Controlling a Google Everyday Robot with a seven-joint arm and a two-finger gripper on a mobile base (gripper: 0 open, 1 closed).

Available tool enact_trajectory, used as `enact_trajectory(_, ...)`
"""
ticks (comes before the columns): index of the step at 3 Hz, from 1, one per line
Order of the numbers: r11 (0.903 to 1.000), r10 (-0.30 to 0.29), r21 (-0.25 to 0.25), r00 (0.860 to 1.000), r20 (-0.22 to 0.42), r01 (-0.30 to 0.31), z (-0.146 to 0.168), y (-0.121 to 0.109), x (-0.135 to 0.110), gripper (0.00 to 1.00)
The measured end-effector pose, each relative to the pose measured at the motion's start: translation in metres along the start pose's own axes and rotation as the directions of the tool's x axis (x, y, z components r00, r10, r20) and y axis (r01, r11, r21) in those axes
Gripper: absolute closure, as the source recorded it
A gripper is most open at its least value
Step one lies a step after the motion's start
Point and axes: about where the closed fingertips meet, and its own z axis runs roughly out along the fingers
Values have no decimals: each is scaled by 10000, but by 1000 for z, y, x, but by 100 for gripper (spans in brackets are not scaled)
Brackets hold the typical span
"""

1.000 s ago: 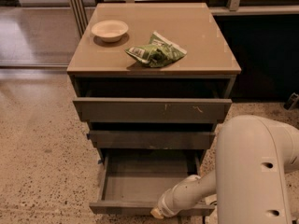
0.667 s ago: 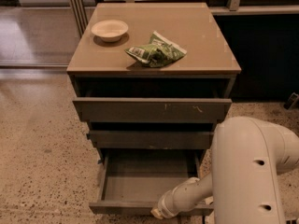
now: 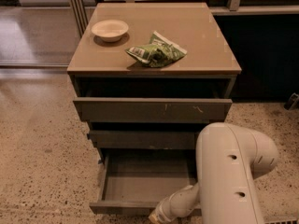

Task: Close bottom drawer

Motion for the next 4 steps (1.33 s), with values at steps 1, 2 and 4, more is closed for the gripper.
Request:
enact_trajectory(1,10000,51,-42,10000,-22,-51,4,1,3,100)
enact_trajectory(2,9999,15,136,10000,-15,-14,6,-6,-1,100)
enact_trajectory(4,9979,-116,637,9999,114,109,11,-28,-23,100)
